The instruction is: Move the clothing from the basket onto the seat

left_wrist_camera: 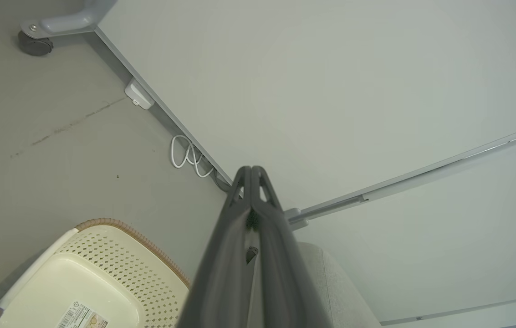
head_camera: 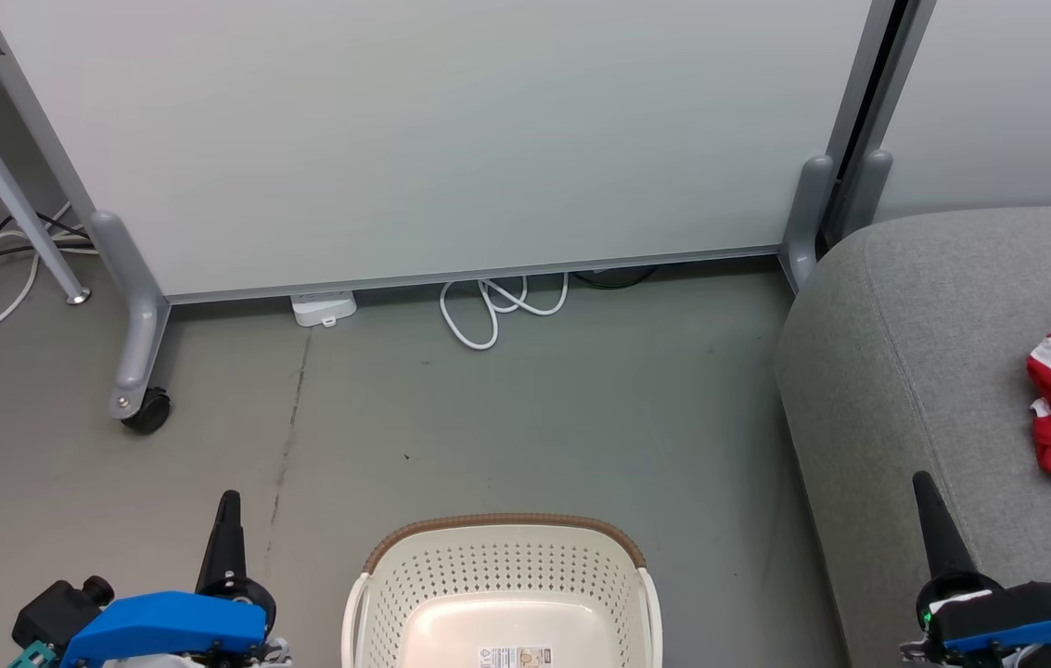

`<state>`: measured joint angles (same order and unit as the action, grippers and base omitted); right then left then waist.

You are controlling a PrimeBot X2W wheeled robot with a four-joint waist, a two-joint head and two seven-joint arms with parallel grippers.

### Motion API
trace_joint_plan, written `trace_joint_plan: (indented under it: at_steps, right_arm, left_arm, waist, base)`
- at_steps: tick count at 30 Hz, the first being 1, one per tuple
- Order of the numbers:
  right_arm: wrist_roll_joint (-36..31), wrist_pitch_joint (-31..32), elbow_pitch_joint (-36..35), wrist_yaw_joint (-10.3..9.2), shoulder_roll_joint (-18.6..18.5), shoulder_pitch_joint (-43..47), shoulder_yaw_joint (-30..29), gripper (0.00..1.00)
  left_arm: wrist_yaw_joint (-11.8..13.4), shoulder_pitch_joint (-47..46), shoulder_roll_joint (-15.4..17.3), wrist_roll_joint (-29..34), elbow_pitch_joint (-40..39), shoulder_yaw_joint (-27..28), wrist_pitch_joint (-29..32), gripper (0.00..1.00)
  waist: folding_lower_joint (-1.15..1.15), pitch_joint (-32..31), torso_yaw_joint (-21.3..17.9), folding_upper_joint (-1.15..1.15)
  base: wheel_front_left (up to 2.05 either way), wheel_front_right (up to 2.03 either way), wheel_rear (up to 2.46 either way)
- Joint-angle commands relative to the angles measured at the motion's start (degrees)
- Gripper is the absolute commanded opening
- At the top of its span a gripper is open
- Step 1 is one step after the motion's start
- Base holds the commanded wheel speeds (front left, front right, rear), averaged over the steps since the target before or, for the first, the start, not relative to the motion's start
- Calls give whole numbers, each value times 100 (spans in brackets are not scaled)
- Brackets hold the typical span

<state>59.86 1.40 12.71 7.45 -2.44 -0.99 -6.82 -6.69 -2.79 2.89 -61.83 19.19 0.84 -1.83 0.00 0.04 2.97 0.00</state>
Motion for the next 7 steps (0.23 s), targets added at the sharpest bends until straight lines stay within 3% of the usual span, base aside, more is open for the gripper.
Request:
trace_joint_plan:
  at_steps: [1, 7]
  right_arm:
    - [138, 16, -30, 4, -43, -131, 5, 0]
    - [502, 77, -14, 4, -45, -184, 8, 0]
  left_arm:
    - [-46, -162, 0, -121, -87, 32, 40, 0]
    - [-48, -186, 0, -462, -141, 102, 131, 0]
  waist:
    - [0, 0, -4, 0]
    - [0, 1, -31, 0]
  base:
    - [0, 0, 0]
    - [0, 0, 0]
